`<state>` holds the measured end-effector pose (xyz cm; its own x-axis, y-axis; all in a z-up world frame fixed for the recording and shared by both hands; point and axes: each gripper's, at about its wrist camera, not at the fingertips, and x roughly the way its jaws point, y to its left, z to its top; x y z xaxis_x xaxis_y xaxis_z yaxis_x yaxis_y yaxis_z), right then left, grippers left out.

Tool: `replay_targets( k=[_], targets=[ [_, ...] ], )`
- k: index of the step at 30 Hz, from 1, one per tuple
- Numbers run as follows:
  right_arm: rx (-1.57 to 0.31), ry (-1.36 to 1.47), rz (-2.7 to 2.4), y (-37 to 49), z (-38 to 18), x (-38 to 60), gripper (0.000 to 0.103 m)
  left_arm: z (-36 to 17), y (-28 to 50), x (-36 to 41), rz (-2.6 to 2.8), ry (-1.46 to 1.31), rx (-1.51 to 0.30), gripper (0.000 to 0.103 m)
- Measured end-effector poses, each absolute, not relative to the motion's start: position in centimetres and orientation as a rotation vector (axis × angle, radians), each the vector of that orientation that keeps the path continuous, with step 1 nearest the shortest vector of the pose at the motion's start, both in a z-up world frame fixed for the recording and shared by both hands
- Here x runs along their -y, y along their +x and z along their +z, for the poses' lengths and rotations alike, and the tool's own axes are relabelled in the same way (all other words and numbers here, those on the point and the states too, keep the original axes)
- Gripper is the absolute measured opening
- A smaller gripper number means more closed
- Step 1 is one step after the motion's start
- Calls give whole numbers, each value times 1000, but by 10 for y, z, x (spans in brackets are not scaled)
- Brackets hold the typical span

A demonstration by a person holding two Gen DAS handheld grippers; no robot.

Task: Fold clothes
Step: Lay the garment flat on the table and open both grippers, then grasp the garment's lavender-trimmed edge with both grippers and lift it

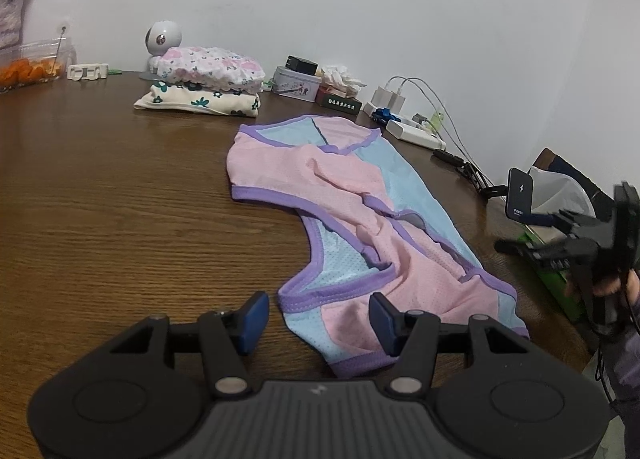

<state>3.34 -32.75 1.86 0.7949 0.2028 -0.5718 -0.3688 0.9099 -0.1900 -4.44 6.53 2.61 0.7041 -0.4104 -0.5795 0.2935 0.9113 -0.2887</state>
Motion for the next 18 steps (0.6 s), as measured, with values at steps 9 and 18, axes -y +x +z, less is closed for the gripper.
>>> replay_targets(
  k=[9, 18],
  targets=[
    [-367, -322, 361, -25, 70, 295, 102, 24, -38, -58, -393, -167, -691, 33],
    [-619, -221, 583, -22, 30, 216, 42, 31, -53, -58, -389, -127, -644, 3]
  ],
)
